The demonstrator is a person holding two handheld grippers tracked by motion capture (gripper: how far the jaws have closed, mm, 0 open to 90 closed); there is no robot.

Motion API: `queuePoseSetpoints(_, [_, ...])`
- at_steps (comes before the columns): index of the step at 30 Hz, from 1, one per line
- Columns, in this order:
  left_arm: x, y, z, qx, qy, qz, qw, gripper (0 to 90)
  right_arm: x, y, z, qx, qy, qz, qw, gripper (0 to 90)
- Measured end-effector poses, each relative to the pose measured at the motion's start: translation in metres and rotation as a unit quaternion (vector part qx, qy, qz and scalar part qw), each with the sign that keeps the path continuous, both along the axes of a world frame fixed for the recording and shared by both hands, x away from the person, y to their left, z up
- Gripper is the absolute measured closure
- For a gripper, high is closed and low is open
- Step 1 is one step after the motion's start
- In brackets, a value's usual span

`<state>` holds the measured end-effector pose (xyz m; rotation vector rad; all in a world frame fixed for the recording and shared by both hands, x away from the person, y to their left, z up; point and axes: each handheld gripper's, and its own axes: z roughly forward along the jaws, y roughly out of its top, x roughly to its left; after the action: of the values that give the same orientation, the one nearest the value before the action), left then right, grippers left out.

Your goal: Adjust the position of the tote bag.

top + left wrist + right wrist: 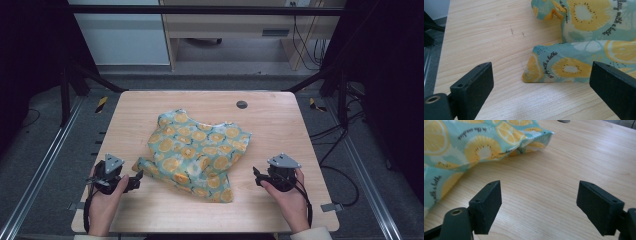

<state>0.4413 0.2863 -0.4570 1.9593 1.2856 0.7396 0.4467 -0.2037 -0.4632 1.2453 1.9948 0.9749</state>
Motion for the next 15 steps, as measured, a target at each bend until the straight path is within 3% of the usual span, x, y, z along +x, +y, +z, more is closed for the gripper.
queuePoseSetpoints(1, [0.000,0.000,0.000,0.000,0.000,0.000,1.0000,5.6,0.000,0.000,0.000,0.000,0.000,0.000,1.0000,22.5])
queuePoseSetpoints(4, [0.000,-0.001,-0.001,-0.002,0.012,-0.007,0.9999,5.9,-0.001,0.001,0.000,0.034,0.011,0.005,0.9993,27.9])
queuePoseSetpoints(9, [0.000,-0.002,-0.001,-0.004,0.013,-0.013,0.9998,6.1,0.000,0.003,0.000,0.049,0.024,0.014,0.9984,29.9])
queuePoseSetpoints(15, [0.000,-0.006,-0.001,0.014,0.007,-0.024,0.9996,6.2,0.009,0.011,0.010,0.082,0.038,0.028,0.9955,30.8])
